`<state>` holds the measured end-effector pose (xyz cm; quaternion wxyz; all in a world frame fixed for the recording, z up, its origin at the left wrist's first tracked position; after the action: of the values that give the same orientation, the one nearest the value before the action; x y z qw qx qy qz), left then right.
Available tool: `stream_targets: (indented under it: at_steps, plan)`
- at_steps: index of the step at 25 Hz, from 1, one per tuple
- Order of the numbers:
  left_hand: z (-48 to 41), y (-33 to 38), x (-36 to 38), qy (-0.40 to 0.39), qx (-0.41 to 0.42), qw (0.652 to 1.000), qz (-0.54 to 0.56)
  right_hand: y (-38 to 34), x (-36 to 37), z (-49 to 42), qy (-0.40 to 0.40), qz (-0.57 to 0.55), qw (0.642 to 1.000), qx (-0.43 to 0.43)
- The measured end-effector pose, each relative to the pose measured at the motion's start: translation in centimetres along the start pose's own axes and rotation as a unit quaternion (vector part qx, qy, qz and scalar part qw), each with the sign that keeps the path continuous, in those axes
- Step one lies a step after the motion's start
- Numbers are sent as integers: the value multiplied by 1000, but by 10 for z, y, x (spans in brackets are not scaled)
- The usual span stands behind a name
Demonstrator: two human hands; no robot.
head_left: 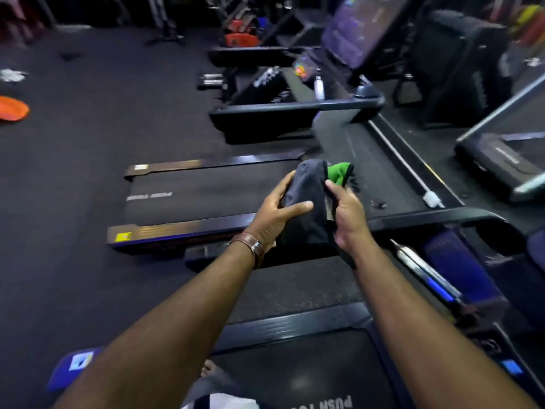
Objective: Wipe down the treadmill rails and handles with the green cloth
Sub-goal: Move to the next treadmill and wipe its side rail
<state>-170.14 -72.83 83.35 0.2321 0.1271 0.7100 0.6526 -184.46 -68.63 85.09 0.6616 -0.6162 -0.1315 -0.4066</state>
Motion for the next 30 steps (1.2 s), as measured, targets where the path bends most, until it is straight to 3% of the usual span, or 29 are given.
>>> stream_targets:
  at_steps: [5,10,13,16,18,19,20,22,25,26,30]
  plan:
    - [51,-12,-104,114,-25,992,-50,78,91,14,-85,70,993,49]
    - [85,-37,-206,240,-76,968,-20,153,166,12,-206,192,957,66]
    - [107,-53,-286,289,-106,950,47,201,212,3,-182,205,961,49]
    - [127,-88,-362,403,-198,888,100,229,242,-14,-152,219,964,20]
    - [133,-114,-408,499,-259,826,47,247,265,-29,-187,261,947,-9]
    - [135,-122,-423,521,-264,812,-8,256,277,-33,-216,295,931,-18]
    - [131,-129,-432,506,-232,828,-63,265,290,-38,-245,335,909,-21]
    - [114,-136,-439,374,-131,904,-160,279,311,-49,-310,438,843,-20]
    - [73,-135,-451,217,-94,942,-239,283,343,-78,-420,599,679,-62]
    - [61,-136,-458,187,-98,956,-206,280,354,-90,-440,616,650,-64]
    - [31,-119,-474,109,-108,988,18,255,380,-153,-424,627,653,-20]
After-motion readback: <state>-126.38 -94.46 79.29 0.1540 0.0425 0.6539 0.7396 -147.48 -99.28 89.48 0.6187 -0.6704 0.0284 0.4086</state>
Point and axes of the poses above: each hand's wrist, its own z-axis away from the middle knuckle, its own x-axis out of the palm, y = z × x, the point moved 1 cm from there along -z, towards the middle knuckle, and after that the axes turned 13 degrees about -z, right-handed, at the moved point
